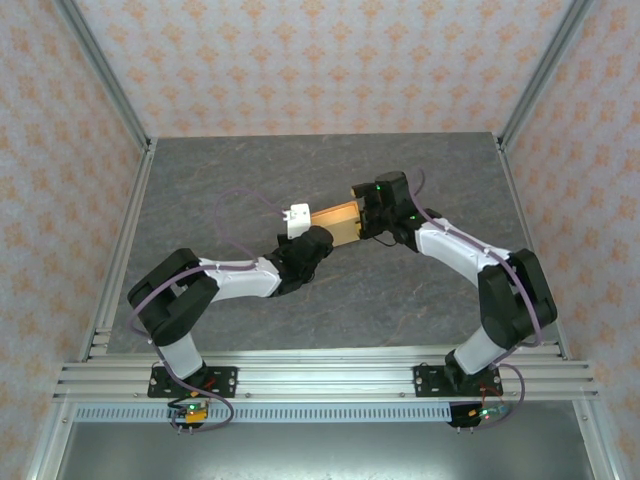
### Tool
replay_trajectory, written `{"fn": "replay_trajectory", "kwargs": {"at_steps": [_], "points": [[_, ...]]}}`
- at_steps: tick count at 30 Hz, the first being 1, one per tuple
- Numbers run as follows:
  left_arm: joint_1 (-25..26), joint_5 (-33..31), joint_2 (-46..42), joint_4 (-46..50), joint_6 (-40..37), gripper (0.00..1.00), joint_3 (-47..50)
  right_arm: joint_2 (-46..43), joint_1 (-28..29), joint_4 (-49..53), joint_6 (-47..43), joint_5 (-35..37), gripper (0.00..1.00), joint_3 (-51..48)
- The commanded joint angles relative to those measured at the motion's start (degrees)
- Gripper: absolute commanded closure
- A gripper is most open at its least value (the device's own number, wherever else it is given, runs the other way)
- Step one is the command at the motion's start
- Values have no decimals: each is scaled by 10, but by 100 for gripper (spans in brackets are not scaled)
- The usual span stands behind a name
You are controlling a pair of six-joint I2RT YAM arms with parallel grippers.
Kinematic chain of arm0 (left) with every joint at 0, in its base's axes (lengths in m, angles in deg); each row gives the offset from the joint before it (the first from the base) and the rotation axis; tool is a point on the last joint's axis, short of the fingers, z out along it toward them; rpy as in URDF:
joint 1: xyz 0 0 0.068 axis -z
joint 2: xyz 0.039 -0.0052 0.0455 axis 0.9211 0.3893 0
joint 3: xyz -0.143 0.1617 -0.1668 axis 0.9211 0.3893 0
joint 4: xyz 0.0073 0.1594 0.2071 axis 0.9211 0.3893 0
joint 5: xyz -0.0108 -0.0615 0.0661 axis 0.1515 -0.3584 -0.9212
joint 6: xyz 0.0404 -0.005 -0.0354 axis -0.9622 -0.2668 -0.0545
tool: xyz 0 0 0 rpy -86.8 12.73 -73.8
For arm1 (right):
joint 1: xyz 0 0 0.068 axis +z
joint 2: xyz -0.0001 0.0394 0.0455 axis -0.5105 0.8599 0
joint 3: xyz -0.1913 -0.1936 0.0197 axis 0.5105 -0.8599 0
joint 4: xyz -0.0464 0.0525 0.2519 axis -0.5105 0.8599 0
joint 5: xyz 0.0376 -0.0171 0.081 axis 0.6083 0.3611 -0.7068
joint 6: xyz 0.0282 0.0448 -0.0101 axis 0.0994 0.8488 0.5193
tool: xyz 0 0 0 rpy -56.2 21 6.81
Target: Fold the paper box
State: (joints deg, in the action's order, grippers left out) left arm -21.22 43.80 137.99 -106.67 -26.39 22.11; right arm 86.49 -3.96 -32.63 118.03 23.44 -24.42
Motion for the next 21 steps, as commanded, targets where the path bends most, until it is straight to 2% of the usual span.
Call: {"fn": "replay_trajectory", "kwargs": {"at_steps": [1, 8, 13, 18, 21], "points": [[7, -5, 26, 77, -21, 100, 6, 11, 3, -45, 14, -13, 23, -13], [6, -7, 29, 74, -23, 99, 5, 20, 2, -49, -17, 18, 41, -40], [7, 10, 24, 51, -33, 91, 14, 34, -1, -62, -27, 23, 44, -62], [7, 100, -12, -65, -83, 59, 75, 38, -1, -63, -50, 42, 45, -69], [7, 150, -52, -103, -103, 45, 110, 39, -1, -62, -57, 50, 46, -73]]}}
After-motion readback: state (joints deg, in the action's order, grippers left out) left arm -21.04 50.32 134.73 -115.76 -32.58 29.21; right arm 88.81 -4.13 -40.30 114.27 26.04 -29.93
